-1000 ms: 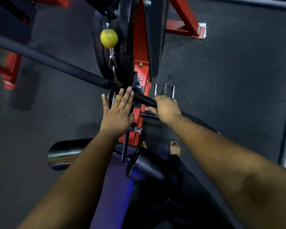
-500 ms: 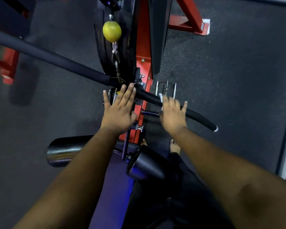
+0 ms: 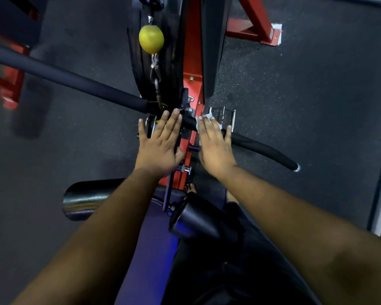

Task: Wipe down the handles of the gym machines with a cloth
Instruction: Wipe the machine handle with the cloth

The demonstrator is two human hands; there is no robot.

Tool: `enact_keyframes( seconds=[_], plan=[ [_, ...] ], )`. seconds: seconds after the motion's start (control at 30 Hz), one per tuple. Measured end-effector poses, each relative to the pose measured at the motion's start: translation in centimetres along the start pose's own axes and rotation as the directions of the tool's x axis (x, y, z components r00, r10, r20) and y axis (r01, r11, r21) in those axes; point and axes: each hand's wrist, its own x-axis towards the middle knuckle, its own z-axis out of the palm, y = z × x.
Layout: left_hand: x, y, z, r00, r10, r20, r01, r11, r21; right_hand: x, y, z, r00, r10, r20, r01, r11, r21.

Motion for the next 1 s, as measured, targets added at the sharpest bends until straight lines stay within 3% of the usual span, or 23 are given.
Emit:
enact_keyframes(
  seconds=[0.17, 0.3, 0.43, 0.53, 0.6, 0.7, 0.8, 0.9, 1.0],
  plan=[
    [0.0, 0.1, 0.1, 1.000, -0.013, -0.007, 0.013, 1.000, -0.007, 2.5, -2.3, -0.3, 1.000, 0.004, -0.028, -0.004, 1.000, -0.008],
    [0.0, 0.1, 0.1, 1.000, -0.016, 0.012, 0.015, 1.000, 0.009, 3.3, 1.3, -1.2, 1.000, 0.015, 0.027, -0.016, 1.000, 0.019],
    [0.1, 0.1, 0.0, 1.000, -0.016, 0.026, 0.016, 1.000, 0.013, -0.2, 8.2, -0.9, 0.971, 0.201, 0.126, -0.202, 0.979, -0.007],
    [0.1, 0.1, 0.1, 0.999, -0.016, 0.029, 0.016, 1.000, 0.009, -1.7, 9.8, -0.4, 0.933, 0.307, 0.190, -0.314, 0.949, 0.007],
    [0.2, 0.0, 0.1, 0.999, -0.013, 0.036, 0.012, 1.000, 0.009, -0.3, 7.4, -0.3, 0.952, 0.254, 0.172, -0.263, 0.964, 0.035],
    [0.1, 0.1, 0.2, 0.999, -0.012, 0.036, 0.010, 0.999, 0.038, 2.4, 0.9, -0.7, 0.994, 0.099, 0.038, -0.103, 0.986, 0.131],
    [0.1, 0.1, 0.2, 1.000, -0.016, 0.026, 0.015, 0.999, 0.045, 3.3, -3.0, -0.7, 0.997, 0.062, -0.037, -0.053, 0.978, 0.200],
    [0.1, 0.1, 0.3, 0.999, -0.019, 0.034, 0.017, 0.999, 0.049, 1.4, -0.4, 0.1, 0.996, 0.086, -0.035, -0.083, 0.993, 0.089],
    [0.1, 0.1, 0.2, 0.999, -0.022, 0.041, 0.020, 0.999, 0.049, -1.8, 6.3, 0.9, 0.965, 0.255, 0.059, -0.253, 0.967, -0.040]
  ],
)
